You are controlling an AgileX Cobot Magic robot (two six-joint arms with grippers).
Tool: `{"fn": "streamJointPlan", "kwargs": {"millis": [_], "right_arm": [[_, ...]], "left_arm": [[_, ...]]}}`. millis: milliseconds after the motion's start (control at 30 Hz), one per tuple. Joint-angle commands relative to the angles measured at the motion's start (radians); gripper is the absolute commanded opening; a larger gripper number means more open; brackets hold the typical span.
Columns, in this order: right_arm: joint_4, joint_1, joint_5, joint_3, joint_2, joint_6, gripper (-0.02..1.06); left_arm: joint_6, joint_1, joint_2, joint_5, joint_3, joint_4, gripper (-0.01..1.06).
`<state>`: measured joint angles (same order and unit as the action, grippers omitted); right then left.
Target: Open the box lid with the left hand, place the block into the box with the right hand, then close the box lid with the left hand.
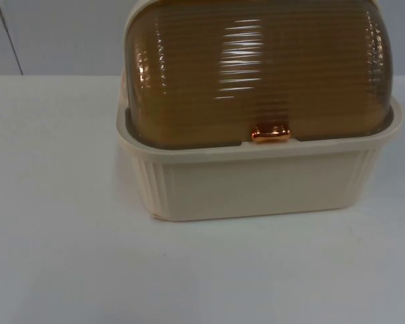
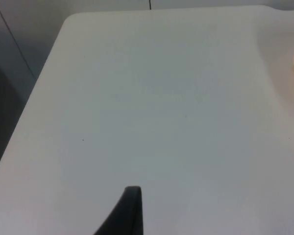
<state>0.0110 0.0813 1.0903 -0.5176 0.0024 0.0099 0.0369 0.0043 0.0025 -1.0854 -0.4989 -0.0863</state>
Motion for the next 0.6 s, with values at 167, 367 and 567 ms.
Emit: {"fn": "streamJointPlan", "kwargs": {"millis": [167, 367, 567], "right_arm": [[0.003, -0.004, -0.012, 0.003, -0.002, 0.002, 1.05], [0.003, -0.004, -0.012, 0.003, -0.002, 0.002, 1.05], [0.001, -0.004, -0.012, 0.003, -0.002, 0.002, 1.05]], "left_arm": [[0.006, 0.037, -0.003, 0.011, 0.005, -0.011, 1.05], [0.006, -0.063, -0.003, 0.011, 0.005, -0.011, 1.05], [0.006, 0.041, -0.003, 0.011, 0.005, -0.010, 1.05]]}}
